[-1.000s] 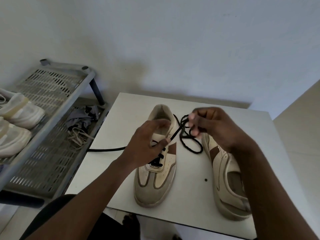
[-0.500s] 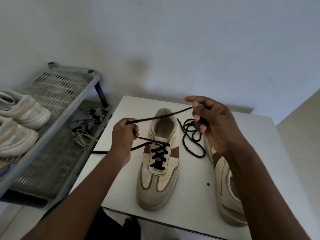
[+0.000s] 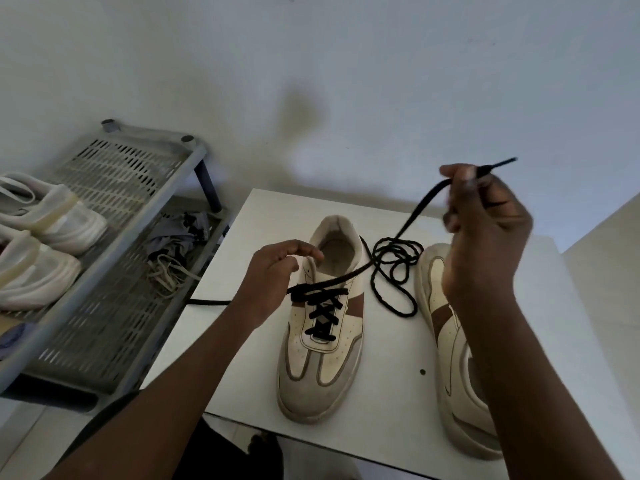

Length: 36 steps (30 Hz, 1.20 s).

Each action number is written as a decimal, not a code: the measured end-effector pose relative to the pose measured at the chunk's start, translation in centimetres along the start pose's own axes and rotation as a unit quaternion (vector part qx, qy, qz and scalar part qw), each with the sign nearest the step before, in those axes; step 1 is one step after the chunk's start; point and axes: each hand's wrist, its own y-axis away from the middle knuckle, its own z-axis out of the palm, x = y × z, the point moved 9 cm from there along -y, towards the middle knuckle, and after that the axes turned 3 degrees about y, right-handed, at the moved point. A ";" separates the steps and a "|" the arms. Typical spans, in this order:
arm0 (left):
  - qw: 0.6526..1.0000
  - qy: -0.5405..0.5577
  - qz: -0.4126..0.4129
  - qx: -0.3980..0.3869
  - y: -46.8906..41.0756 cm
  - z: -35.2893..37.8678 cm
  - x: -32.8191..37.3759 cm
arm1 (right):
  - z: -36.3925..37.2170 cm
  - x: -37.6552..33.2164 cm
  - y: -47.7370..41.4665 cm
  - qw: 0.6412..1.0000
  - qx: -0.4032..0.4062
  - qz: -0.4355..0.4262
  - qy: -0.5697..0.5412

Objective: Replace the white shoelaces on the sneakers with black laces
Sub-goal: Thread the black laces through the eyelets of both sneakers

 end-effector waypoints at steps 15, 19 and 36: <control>0.935 -0.296 0.192 -0.030 -0.6 1.0 -0.4 | 8.0 8.6 7.5 0.776 -0.358 0.033 0.517; 0.957 -0.231 0.177 -0.003 -0.6 -0.1 -0.3 | 8.7 9.4 8.2 0.762 -0.347 -0.014 0.546; 0.997 0.037 -0.021 -0.066 0.3 0.3 -3.5 | 7.9 11.0 8.4 0.859 -0.287 0.018 0.424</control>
